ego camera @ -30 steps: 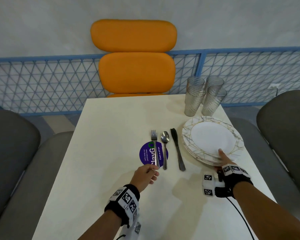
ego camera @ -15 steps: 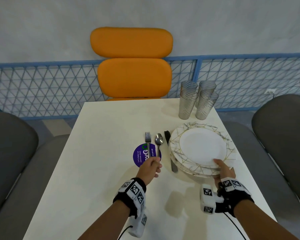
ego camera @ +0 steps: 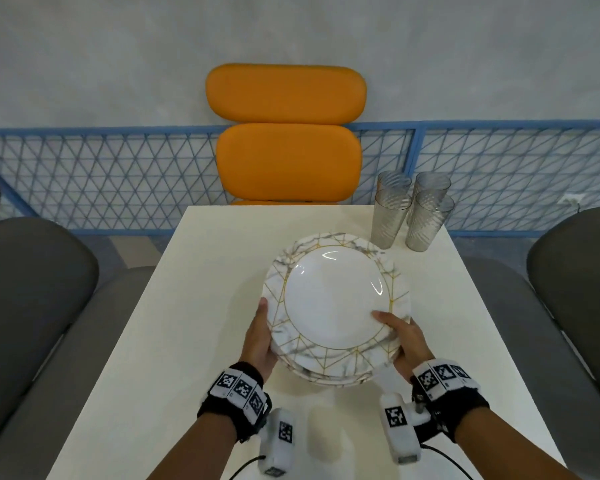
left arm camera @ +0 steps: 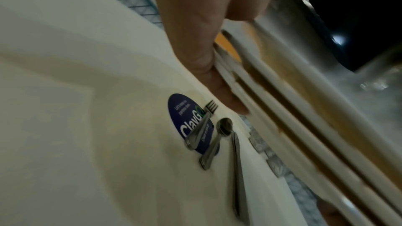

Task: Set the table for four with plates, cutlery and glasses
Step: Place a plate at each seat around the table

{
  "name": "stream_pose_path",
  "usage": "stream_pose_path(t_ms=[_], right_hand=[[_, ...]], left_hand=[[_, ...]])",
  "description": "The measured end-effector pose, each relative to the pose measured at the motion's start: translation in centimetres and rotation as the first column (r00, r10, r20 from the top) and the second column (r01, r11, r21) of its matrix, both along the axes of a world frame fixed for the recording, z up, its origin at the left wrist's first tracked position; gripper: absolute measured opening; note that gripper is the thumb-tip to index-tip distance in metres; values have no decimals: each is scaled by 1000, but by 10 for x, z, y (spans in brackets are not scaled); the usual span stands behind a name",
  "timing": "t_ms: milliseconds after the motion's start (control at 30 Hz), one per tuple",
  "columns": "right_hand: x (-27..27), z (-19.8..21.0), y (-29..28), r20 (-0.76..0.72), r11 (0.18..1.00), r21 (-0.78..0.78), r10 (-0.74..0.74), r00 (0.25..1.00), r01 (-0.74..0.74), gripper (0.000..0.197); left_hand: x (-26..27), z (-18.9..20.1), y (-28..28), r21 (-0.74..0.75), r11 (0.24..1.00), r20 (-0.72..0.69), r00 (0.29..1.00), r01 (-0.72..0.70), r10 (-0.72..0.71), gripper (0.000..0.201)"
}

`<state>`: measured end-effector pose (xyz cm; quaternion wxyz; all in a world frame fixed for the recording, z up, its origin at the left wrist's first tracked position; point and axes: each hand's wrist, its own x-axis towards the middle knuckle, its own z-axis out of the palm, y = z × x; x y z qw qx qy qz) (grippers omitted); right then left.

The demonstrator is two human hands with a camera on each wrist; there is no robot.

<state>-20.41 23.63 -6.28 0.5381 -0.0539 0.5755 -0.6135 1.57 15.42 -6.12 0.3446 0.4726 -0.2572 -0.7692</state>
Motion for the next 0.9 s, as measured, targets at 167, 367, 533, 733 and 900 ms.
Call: stream_pose_path(t_ms=[167, 367, 533, 733, 900], right_hand=[[10, 9, -22, -9, 989, -38, 142, 990, -142, 43], [17, 18, -40, -164, 962, 6, 269, 949, -272, 48], [16, 27, -58, -568, 938, 195, 347, 746, -288, 49], [14, 30, -90, -758, 909, 336, 417, 502, -247, 27], [15, 45, -126, -470, 960, 144, 280, 837, -240, 10]], left_hand=[[30, -14, -9, 23, 998, 22, 998, -56, 56, 83], [42, -24, -12, 9, 990, -47, 988, -144, 144, 52], [50, -19, -25, -74, 973, -40, 975, -220, 217, 52], [68, -21, -57, -94, 972, -55, 976, -217, 212, 65], [84, -22, -84, -17, 966, -8, 966, -257, 257, 53]])
